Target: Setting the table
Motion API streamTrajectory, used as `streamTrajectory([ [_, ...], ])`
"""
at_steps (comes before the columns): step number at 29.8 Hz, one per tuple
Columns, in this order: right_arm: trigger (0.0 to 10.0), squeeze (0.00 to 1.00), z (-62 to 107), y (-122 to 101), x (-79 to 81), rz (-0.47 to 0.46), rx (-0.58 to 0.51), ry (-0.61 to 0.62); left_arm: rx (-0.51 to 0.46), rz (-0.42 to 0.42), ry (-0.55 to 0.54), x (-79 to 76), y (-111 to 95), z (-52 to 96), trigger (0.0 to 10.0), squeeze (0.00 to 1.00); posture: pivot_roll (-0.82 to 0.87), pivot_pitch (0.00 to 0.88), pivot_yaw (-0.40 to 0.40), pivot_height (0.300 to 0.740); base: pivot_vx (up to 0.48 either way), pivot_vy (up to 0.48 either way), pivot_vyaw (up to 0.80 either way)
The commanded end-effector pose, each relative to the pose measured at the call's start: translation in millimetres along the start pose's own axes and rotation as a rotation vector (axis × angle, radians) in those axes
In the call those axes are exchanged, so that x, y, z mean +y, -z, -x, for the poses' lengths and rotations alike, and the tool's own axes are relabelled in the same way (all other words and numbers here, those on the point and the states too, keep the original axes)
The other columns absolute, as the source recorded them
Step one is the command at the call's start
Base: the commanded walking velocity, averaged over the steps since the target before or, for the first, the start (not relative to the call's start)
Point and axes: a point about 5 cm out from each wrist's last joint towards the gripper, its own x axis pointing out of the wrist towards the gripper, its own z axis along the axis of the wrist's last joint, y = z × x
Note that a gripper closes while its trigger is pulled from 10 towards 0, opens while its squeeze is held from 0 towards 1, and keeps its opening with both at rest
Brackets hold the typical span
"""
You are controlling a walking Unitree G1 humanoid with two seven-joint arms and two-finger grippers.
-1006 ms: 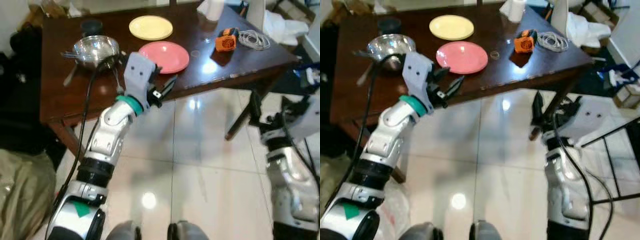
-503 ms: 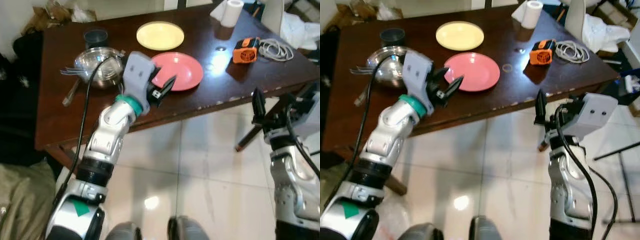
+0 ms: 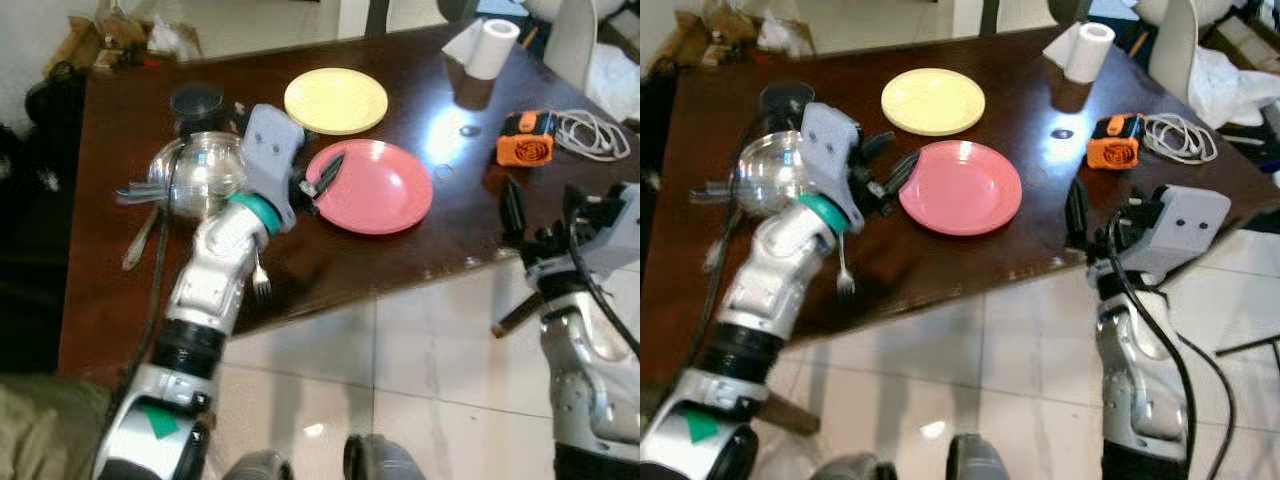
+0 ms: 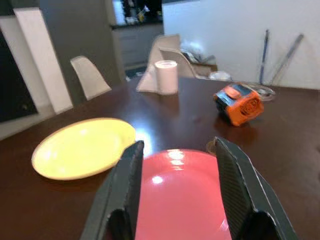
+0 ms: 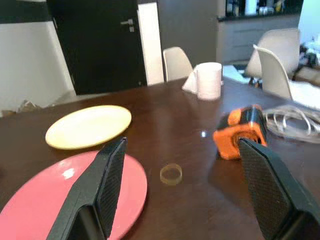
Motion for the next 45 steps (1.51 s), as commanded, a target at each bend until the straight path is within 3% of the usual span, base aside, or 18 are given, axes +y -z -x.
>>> streamTrajectory([
  [1,10.0,0.00,5.4,9,-0.4,-0.015,0.044,-0.010,0.032,-0.013,0.027,-1.4,7,7.6,10.0,0.00,0.03,0.011,0.044,0.740,0.000,0.000,0.00],
  [10,10.0,0.00,10.2,15,-7.7,-0.007,0.076,0.008,0.059,-0.048,0.095,-10.6,15,16.7,10.0,0.00,0.03,0.009,0.041,0.740,0.000,0.000,0.00],
  [13,10.0,0.00,12.6,19,-13.7,-0.011,0.088,0.029,0.128,-0.082,0.102,-18.5,33,20.2,10.0,0.00,0.03,0.005,0.044,0.740,0.000,0.000,0.00],
  [15,10.0,0.00,12.4,21,-14.7,-0.026,0.093,0.035,0.181,-0.158,0.112,-27.9,51,20.3,10.0,0.00,0.03,0.012,0.043,0.740,0.000,0.000,0.00],
  [18,10.0,0.00,11.8,22,-14.2,-0.033,0.097,0.034,0.186,-0.205,0.131,-32.7,55,19.6,10.0,0.00,0.03,0.012,0.044,0.740,0.000,0.000,0.00],
  [21,10.0,0.00,9.6,26,-11.5,-0.063,0.110,0.029,0.151,-0.340,0.202,-45.0,55,15.7,10.0,0.00,0.03,0.028,0.051,0.740,0.000,0.000,0.00],
  [22,10.0,0.00,9.6,26,-11.5,-0.063,0.110,0.029,0.151,-0.340,0.202,-45.0,55,15.7,10.0,0.00,0.03,0.028,0.051,0.740,0.000,0.000,0.00],
  [23,10.0,0.00,7.9,29,-8.8,-0.095,0.121,0.019,0.112,-0.426,0.244,-52.6,51,12.6,10.0,0.00,0.03,0.043,0.059,0.740,0.000,0.000,0.00],
  [24,10.0,0.00,7.9,29,-8.8,-0.095,0.121,0.019,0.112,-0.426,0.244,-52.6,51,12.6,10.0,0.00,0.03,0.043,0.059,0.740,0.000,0.000,0.00],
  [25,10.0,0.00,5.1,32,-5.0,-0.117,0.134,-0.002,0.085,-0.535,0.279,-60.1,50,8.6,10.0,0.00,0.03,0.062,0.069,0.740,0.000,0.000,0.00],
  [26,10.0,0.00,5.1,32,-5.0,-0.117,0.134,-0.002,0.085,-0.535,0.279,-60.1,50,8.6,10.0,0.00,0.03,0.062,0.069,0.740,0.000,0.000,0.00],
  [27,10.0,0.00,1.3,34,3.3,-0.164,0.156,-0.060,0.067,-0.658,0.290,-64.8,50,3.4,10.0,0.00,0.02,0.082,0.081,0.740,0.000,0.000,0.00],
  [28,10.0,0.00,1.3,34,3.3,-0.164,0.156,-0.060,0.067,-0.658,0.290,-64.8,50,3.4,10.0,0.00,0.02,0.082,0.081,0.740,0.000,0.000,0.00],
  [29,10.0,0.00,-2.3,34,14.5,-0.182,0.177,-0.145,0.052,-0.764,0.307,-67.2,50,-0.6,10.0,0.00,0.02,0.104,0.087,0.740,0.000,0.000,0.00],
  [30,10.0,0.00,-2.3,34,14.5,-0.182,0.177,-0.145,0.052,-0.764,0.307,-67.2,50,-0.6,10.0,0.00,0.02,0.104,0.087,0.740,0.000,0.000,0.00],
  [33,10.0,0.00,-7.8,43,40.6,-0.135,0.287,-0.380,0.016,-0.973,0.381,-68.6,54,-4.5,10.0,0.00,0.03,0.128,0.086,0.740,0.000,0.000,0.00],
  [41,10.0,0.00,-13.8,49,48.6,-0.076,0.335,-0.472,0.043,-1.065,0.439,-65.5,67,-1.1,10.0,0.00,0.03,0.135,0.083,0.740,0.000,0.000,0.00],
  [45,10.0,0.00,-23.8,41,50.0,0.062,0.327,-0.557,0.114,-1.119,0.438,-58.3,83,3.3,10.0,0.00,0.03,0.154,0.061,0.740,0.000,0.000,0.00],
])
